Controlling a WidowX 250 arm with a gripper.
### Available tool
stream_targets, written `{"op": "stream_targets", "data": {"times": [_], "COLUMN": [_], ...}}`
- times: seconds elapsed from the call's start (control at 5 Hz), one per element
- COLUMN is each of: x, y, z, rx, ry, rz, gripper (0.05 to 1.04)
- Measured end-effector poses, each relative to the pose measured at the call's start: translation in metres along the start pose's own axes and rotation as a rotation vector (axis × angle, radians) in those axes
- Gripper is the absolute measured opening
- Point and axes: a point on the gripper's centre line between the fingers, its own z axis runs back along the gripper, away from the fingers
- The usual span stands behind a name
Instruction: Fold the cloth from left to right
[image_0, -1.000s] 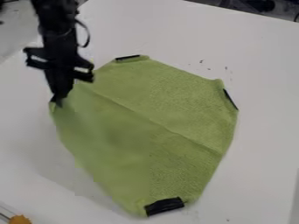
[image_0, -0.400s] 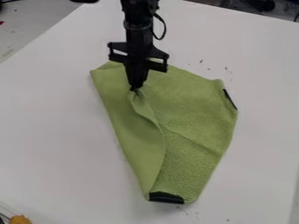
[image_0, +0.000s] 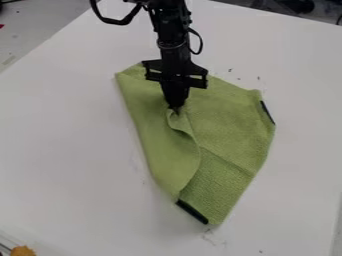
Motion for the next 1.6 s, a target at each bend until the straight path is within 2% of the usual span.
{"op": "stream_targets", "data": {"times": [0.2, 0.4, 0.6, 0.8, 1.6], "x": [0.014, 0.034, 0.047, 0.058, 0.057], "y": [-0.017, -0.043, -0.061, -0.070, -0.073], "z": [0.005, 0.027, 0.038, 0.043, 0.044], "rx": [-0.010, 0.012, 0.054, 0.095, 0.097], "ry": [-0.002, -0.026, -0.030, -0.041, -0.035], "rz": [-0.051, -0.085, -0.106, -0.133, -0.136], "gripper": [0.537, 0.830, 1.007, 1.005, 1.000]}}
